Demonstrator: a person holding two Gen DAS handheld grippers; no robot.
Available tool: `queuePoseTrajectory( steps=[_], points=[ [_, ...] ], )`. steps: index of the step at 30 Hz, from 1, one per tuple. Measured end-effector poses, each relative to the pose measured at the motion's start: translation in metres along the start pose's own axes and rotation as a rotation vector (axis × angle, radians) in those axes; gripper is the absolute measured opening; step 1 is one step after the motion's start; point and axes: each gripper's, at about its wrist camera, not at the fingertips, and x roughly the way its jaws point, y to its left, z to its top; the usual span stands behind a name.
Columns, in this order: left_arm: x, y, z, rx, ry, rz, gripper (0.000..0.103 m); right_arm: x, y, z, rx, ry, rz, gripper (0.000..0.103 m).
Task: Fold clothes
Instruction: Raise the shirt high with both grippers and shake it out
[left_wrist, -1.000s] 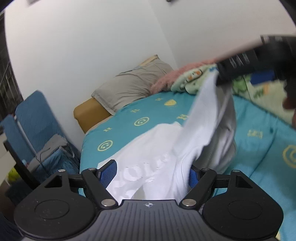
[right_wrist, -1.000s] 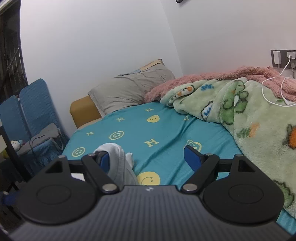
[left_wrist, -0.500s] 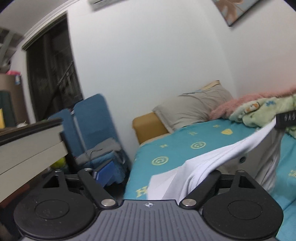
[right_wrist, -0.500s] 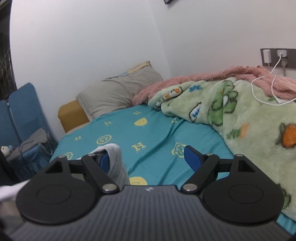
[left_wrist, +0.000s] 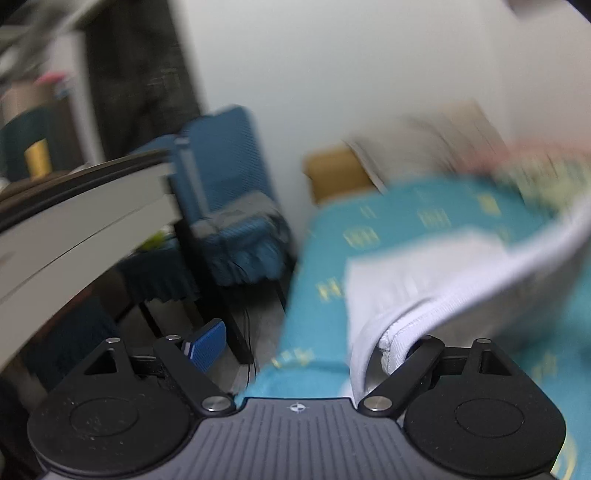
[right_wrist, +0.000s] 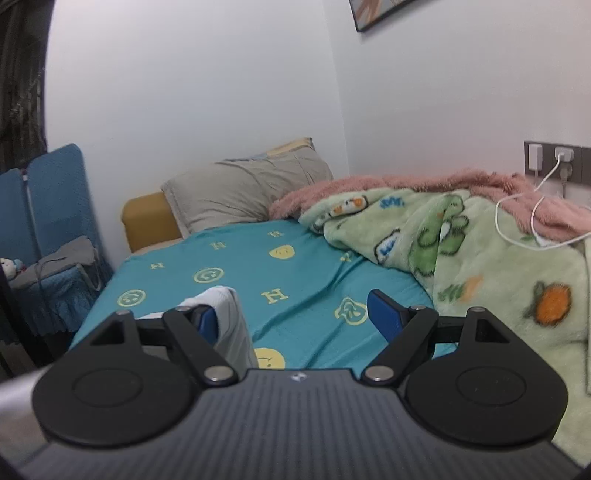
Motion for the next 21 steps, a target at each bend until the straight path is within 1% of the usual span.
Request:
queuePoseTrajectory(
  steps=[2,4,7,8,13,16,18,21],
  points=[
    [-0.014,0.016,0.019,-0.075,-0.07,0.02,0.091,-0.018,0.001,0.013,-0.011,-0.035,0.028,0.082],
    [-0.029,0.03,0.043,-0.146,-0.144,0.029,0.092,-0.039,0.004,0.036,-0.023,-0.1,0.063,0.082],
    [-0.049,0.052,0.09,-0.261,-0.23,0.025,0.091,-0.07,0.012,0.081,-0.051,-0.212,0.116,0.082],
    [-0.057,0.058,0.108,-0.285,-0.263,0.023,0.091,-0.08,0.015,0.099,-0.065,-0.249,0.124,0.082],
    [-0.108,0.083,0.206,-0.308,-0.429,-0.011,0.092,-0.133,0.022,0.201,-0.069,-0.401,0.163,0.082],
    [-0.148,0.097,0.259,-0.311,-0.511,-0.041,0.092,-0.169,0.021,0.26,-0.051,-0.459,0.192,0.082],
    [-0.174,0.107,0.29,-0.305,-0.554,-0.064,0.093,-0.195,0.018,0.294,-0.044,-0.499,0.202,0.082],
    [-0.213,0.12,0.324,-0.299,-0.615,-0.089,0.094,-0.234,0.014,0.334,-0.054,-0.569,0.208,0.082]
  ],
)
